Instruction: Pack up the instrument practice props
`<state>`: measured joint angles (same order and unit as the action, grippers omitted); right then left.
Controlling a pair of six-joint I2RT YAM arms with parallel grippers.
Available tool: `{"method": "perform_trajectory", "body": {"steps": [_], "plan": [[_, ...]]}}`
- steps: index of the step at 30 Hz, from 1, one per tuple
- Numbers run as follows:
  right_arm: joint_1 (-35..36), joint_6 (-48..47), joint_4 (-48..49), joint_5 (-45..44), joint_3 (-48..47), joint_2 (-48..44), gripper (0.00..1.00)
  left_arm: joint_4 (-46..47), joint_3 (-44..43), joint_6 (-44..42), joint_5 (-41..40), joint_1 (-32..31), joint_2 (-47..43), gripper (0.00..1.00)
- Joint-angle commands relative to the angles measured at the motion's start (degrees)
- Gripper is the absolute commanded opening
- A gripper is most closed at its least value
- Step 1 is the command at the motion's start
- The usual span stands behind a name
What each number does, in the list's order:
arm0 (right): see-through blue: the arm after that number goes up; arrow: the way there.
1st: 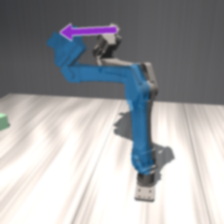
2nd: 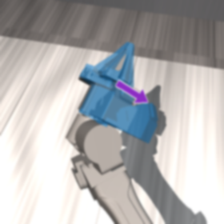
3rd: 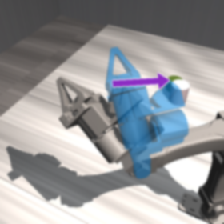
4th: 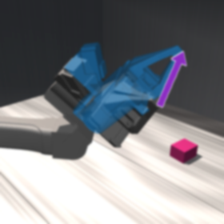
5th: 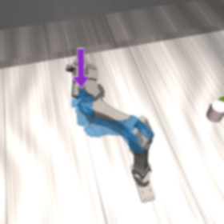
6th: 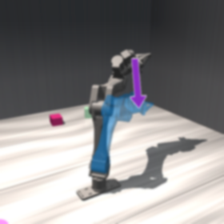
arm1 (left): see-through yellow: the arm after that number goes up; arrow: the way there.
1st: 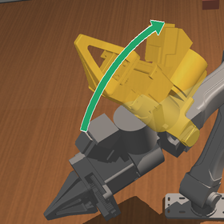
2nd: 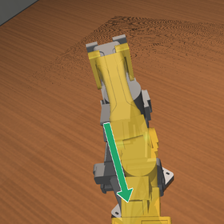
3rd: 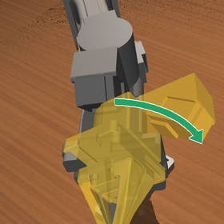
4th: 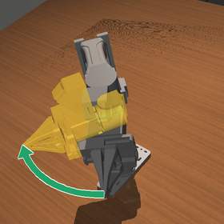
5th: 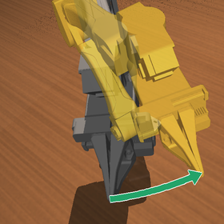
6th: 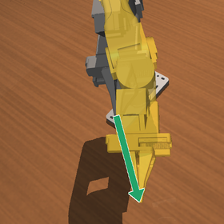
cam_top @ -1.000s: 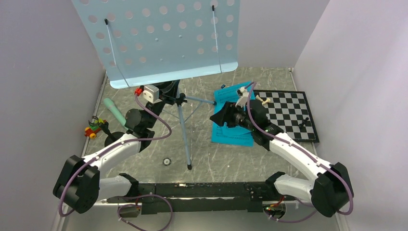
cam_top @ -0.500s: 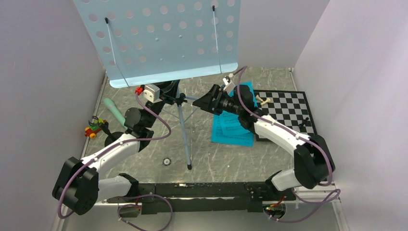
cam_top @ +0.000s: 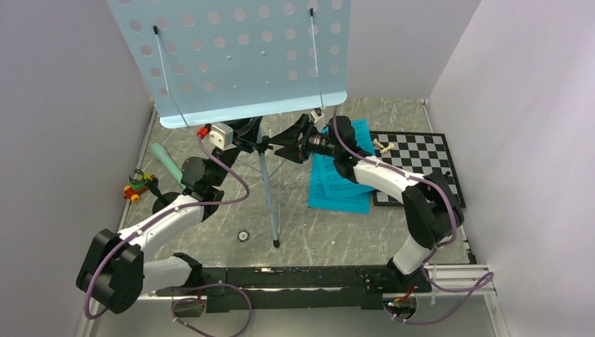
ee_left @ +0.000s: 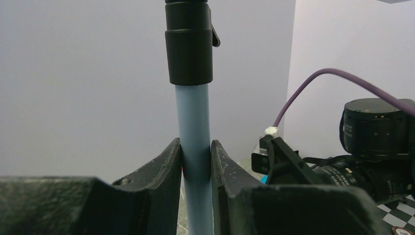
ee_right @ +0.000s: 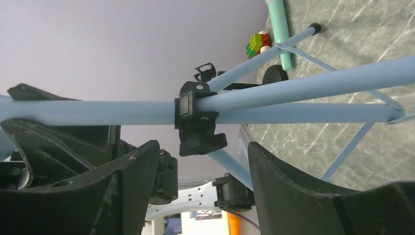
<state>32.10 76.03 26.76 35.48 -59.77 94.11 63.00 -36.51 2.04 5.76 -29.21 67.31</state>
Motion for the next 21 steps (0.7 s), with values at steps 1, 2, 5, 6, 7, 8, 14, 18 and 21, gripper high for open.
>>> {"method": "perform_trajectory", "body": {"steps": [1, 2, 5, 6, 7, 8, 14, 18, 21], "plan": [[0.22, 7.63, 7.53, 3.07, -3.12, 2.44, 0.68, -1.2, -1.72, -1.36, 3.91, -0.05, -1.39, 0.0], [0.31, 8.38, 8.17, 3.32, -3.35, 2.89, 0.67, -1.26, -1.76, -1.34, 3.84, -0.03, -1.4, 0.0], [0.48, 8.5, 7.39, 3.71, -4.47, 3.54, 0.64, -1.39, -1.81, -3.29, 3.66, -0.01, -1.48, 0.0], [0.54, 8.44, 7.0, 3.57, -4.9, 3.64, 0.63, -1.33, -1.81, -3.26, 3.72, -0.05, -1.47, 0.0], [0.54, 8.71, 7.14, 3.42, -5.06, 3.85, 0.62, -1.31, -1.74, -3.27, 3.73, -0.06, -1.47, 0.0], [0.56, 9.34, 7.72, 3.29, -5.08, 4.06, 0.61, -1.23, -1.72, -3.12, 3.81, -0.03, -1.48, 0.0], [0.63, 13.71, 12.03, 3.69, -6.09, 6.64, 0.49, -1.29, -1.14, -3.03, 3.65, -0.1, -1.76, 0.0], [0.86, 13.18, 11.36, 3.71, -6.75, 6.68, 0.42, -1.73, -0.95, -3.44, 3.48, -0.11, -2.09, 0.0], [0.94, 12.91, 11.44, 3.85, -6.76, 6.59, 0.33, -1.92, -1.1, -3.54, 3.56, -0.14, -2.12, 0.0]]}}
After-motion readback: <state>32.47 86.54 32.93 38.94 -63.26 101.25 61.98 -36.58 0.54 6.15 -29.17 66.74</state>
